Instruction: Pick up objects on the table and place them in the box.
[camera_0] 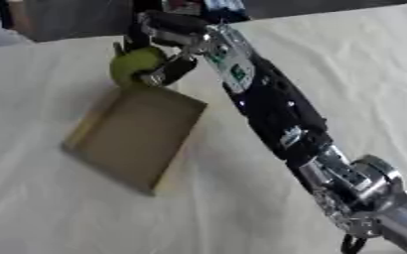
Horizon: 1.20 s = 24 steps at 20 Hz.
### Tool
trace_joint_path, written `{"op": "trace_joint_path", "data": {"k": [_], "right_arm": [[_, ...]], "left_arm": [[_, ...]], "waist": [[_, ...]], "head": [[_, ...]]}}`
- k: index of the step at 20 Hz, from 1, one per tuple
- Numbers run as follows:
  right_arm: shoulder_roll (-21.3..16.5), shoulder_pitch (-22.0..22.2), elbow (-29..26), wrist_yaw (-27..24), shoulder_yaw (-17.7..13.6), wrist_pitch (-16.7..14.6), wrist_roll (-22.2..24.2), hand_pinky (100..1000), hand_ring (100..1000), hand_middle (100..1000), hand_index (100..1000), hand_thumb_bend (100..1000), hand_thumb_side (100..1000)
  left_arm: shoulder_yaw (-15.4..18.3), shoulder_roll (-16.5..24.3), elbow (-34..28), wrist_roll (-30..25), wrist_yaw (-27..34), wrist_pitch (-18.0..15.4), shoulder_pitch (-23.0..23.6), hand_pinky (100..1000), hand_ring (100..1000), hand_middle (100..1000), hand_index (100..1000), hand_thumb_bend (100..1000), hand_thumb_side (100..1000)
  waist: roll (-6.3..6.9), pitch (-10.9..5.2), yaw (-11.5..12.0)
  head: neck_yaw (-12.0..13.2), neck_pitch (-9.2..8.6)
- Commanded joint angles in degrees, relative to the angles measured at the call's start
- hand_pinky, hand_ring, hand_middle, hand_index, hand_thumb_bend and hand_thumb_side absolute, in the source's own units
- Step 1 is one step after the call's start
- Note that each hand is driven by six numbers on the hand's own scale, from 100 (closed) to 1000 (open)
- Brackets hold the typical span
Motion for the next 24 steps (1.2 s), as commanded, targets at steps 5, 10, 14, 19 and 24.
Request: {"op": "trace_joint_path", "data": {"k": [5,10,14,19,24], "right_arm": [[3.55,1.37,-2.11,6.95,-1.25,-0.61,-0.45,476,514,329,461,100,100],[3.80,2.60,-0.01,10.46,-2.04,-0.61,-2.31,519,546,384,513,100,100],[3.40,2.63,1.21,13.48,-2.72,-0.29,-5.04,601,595,457,586,100,112],[2.68,2.52,2.11,18.13,-3.00,0.16,-6.80,700,725,649,740,100,121],[1.42,2.50,1.33,21.32,-3.65,1.12,-7.25,769,822,793,849,226,100]], "left_arm": [[0.16,1.93,-0.81,2.99,0.66,-4.04,-0.95,788,846,728,858,100,393],[0.41,1.82,-1.06,2.93,0.74,-4.04,-0.80,788,846,729,858,100,392],[0.51,1.79,-1.05,3.13,0.71,-4.04,-0.63,788,846,729,858,100,393],[0.61,1.77,-1.09,3.30,0.56,-4.04,-0.26,787,845,727,855,100,391],[0.63,1.78,-1.09,3.41,0.43,-4.04,0.10,787,846,728,857,100,389]], "waist": [[0.33,-0.64,0.80],[0.31,-0.45,0.97],[0.34,-0.56,1.01],[0.35,-0.85,0.88],[0.49,-1.13,0.61]], "head": [[0.23,0.21],[0.27,-0.11],[0.30,-0.22],[0.46,-0.27],[0.67,-0.27]]}}
